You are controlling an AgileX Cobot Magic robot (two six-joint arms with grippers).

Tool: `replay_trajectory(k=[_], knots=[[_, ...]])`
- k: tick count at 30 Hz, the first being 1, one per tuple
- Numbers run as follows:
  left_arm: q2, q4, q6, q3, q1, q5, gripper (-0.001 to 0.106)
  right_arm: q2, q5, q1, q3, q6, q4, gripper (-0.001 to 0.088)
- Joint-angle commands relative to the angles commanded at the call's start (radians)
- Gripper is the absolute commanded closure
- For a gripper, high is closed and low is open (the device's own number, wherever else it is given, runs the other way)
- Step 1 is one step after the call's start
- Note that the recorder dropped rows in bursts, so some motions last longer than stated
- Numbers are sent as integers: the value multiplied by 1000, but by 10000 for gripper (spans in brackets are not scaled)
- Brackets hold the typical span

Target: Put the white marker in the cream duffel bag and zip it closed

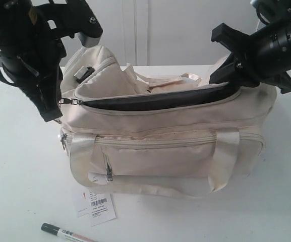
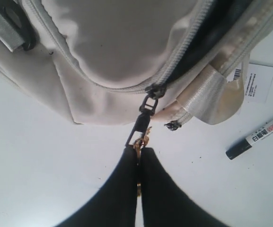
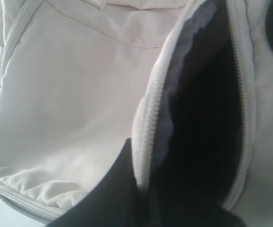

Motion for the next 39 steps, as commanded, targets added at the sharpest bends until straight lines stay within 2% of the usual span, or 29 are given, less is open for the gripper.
replay_trajectory(k=[4,5,8,12,18,20,23,27,30,33,36,39], knots=[[0,-3,0,0,0,0,1053,0,0,0,-7,0,2,554],[0,-3,0,0,0,0,1053,-1,5,0,-13,0,-1,471],[0,-3,-4,0,0,0,1053,-20,24,0,-43,0,-1,350],[0,-3,-4,0,0,0,1053,-75,56,0,-75,0,-76,336],[0,-3,-3,0,0,0,1053,-161,138,0,-80,-20,-363,340],[0,-3,-3,0,0,0,1053,-184,182,2,-80,-155,-344,369],[0,-3,-3,0,0,0,1053,-208,229,30,-78,-427,-206,438],[0,-3,-3,0,0,0,1053,-210,233,93,-78,-810,3,449],[0,-3,-3,0,0,0,1053,-210,238,154,-78,-1159,72,449],[0,-4,-3,0,0,-1,1053,-207,256,208,-78,-1411,82,449],[0,-7,-3,0,0,-24,1053,-187,256,242,-78,-1488,96,449],[0,-7,2,0,0,-50,1053,-153,227,275,-78,-1374,98,449]])
